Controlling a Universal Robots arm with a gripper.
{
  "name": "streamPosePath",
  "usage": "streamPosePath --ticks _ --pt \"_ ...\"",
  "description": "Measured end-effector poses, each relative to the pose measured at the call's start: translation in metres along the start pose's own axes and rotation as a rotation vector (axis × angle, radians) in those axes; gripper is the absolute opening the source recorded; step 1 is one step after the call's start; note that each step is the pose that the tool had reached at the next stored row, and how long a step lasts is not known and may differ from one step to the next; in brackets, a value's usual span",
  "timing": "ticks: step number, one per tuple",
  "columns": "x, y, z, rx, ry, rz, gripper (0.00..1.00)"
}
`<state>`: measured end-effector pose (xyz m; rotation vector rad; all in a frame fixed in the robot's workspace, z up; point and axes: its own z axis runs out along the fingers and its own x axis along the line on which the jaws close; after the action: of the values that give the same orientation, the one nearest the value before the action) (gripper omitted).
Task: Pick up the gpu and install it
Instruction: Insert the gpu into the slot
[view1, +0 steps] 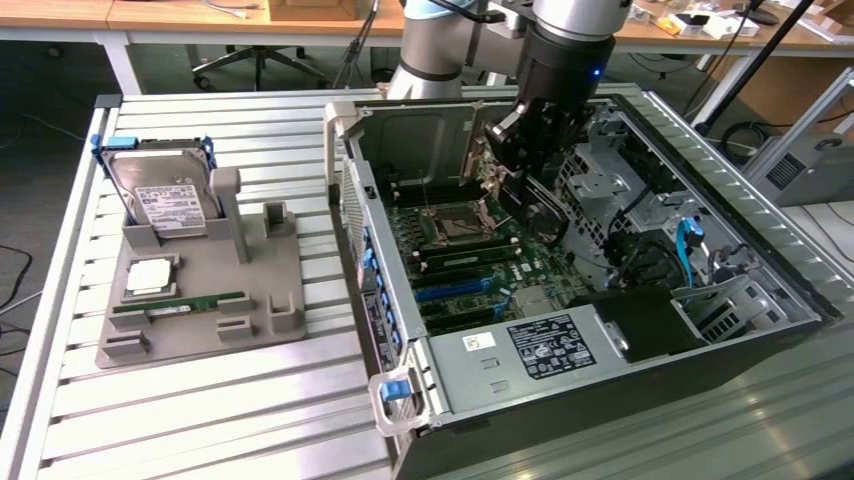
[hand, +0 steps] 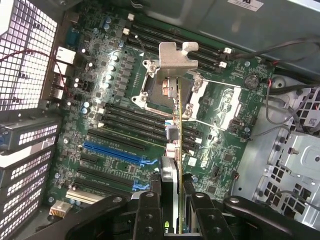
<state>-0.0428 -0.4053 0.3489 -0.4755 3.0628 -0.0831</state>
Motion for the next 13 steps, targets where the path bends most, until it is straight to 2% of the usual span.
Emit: streamPosePath --ticks 13 --pt "0.0000 0.0000 0.0001 -0.0016 -0.0030 -0.050 0.27"
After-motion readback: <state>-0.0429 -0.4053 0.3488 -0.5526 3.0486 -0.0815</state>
